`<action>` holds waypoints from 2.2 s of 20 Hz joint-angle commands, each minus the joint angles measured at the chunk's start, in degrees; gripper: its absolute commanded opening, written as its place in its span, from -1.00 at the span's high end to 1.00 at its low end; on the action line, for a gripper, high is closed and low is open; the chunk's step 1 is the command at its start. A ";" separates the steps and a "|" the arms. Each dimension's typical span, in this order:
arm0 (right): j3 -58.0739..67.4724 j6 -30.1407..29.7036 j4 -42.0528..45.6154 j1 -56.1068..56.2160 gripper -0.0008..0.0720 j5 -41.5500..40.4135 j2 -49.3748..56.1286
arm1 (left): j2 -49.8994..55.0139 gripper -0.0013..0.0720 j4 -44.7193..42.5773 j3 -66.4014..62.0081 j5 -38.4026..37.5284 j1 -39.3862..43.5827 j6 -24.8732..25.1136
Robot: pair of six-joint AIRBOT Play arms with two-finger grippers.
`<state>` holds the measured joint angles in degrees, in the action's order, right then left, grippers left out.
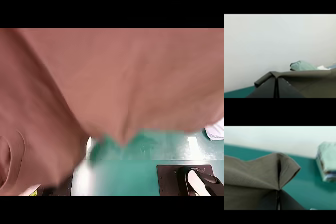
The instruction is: Fold the shirts.
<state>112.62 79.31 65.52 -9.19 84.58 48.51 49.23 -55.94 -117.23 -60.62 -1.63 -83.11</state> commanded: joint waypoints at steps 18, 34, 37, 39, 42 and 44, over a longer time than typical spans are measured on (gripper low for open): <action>-12.98 1.27 -3.15 10.99 0.94 -18.80 51.84 | 48.39 0.87 -6.62 18.47 16.57 -0.07 -0.22; -17.44 -6.36 -7.02 5.99 0.00 -1.18 37.35 | 34.86 -0.61 -10.29 35.23 -14.29 -4.76 0.68; -29.68 -6.97 -7.06 4.92 0.00 -3.89 29.33 | 23.47 -0.62 -10.23 56.06 -12.63 -4.76 1.27; -36.54 -6.97 -7.08 4.81 0.00 -6.36 24.72 | 16.28 -0.62 -8.94 68.65 -10.82 -4.76 1.27; -43.41 -6.99 -7.08 4.81 0.00 -9.62 19.34 | 9.16 -0.62 -3.74 82.20 -6.67 -4.76 1.64; -46.56 -6.97 -7.08 4.81 0.00 -11.69 16.37 | 7.85 -0.62 3.45 87.41 -2.16 -4.76 4.85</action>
<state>71.92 72.55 58.46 -4.25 76.23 69.63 61.71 -60.45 -40.27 -68.23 -6.39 -80.97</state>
